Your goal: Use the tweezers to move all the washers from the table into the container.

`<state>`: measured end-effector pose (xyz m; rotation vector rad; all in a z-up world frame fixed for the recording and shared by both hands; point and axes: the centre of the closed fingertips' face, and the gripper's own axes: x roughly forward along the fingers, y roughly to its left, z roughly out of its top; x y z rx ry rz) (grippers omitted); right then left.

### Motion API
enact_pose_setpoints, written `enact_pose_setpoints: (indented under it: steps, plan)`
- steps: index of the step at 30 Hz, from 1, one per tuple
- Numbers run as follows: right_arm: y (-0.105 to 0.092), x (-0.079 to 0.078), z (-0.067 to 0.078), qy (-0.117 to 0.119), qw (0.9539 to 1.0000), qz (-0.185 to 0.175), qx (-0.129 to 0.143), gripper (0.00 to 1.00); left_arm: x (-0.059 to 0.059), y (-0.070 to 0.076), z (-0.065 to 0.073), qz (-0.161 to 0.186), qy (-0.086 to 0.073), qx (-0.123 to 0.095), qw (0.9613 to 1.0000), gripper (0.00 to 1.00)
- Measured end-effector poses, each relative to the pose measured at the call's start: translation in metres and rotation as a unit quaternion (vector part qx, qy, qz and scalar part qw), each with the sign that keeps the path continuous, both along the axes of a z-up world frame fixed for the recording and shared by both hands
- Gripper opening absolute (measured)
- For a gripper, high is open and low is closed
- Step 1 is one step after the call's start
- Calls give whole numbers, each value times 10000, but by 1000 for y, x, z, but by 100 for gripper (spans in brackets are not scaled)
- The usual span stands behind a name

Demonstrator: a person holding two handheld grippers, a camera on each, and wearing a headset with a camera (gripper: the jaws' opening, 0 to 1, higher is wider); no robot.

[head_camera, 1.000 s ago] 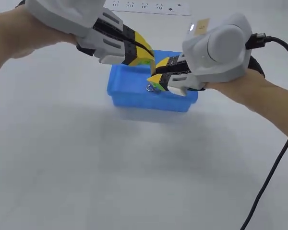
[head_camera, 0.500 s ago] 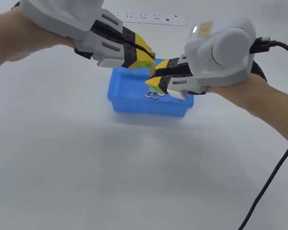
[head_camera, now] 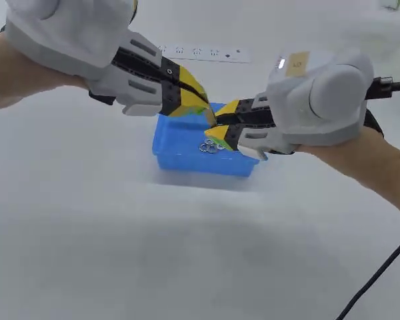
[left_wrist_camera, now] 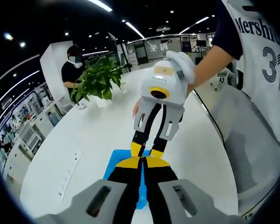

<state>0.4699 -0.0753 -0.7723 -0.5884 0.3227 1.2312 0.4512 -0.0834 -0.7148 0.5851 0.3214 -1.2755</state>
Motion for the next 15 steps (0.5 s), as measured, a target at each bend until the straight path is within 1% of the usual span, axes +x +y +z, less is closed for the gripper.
enact_pose_setpoints:
  steps: [3,4,5,6,7,8,9,10,13,14,15]
  plan:
    - [-5,-14,-2,21,9999,64,-104,12,-13,1,-5,14,56,-38,10000,5]
    - [-7,-19,-4,17,9998,95,-168,12,-17,2,-8,26,91,-14,10000,5]
    - [-9,-25,-8,28,9996,140,-247,12,-22,4,-14,39,107,69,9999,5]
    - [-11,-29,-9,23,9995,151,-285,12,-26,6,-18,64,135,103,9998,5]
    - [-12,-32,-10,35,9995,151,-288,12,-30,6,-19,87,203,68,9997,5]
    - [-12,-35,-11,85,9994,153,-292,12,-33,6,-20,103,218,28,9997,5]
    - [-13,-38,-12,119,9993,163,-309,12,-37,6,-22,125,275,-17,9995,5]
    - [-13,-41,-14,140,9992,172,-328,12,-39,6,-24,135,281,-17,9995,5]
    - [-15,-50,-22,269,9985,203,-424,11,-47,6,-34,185,421,-68,9989,5]
    - [-16,-51,-23,276,9984,211,-443,11,-49,7,-38,213,497,-75,9985,5]
    - [-16,-53,-25,289,9982,227,-480,11,-49,7,-39,218,512,-79,9984,5]
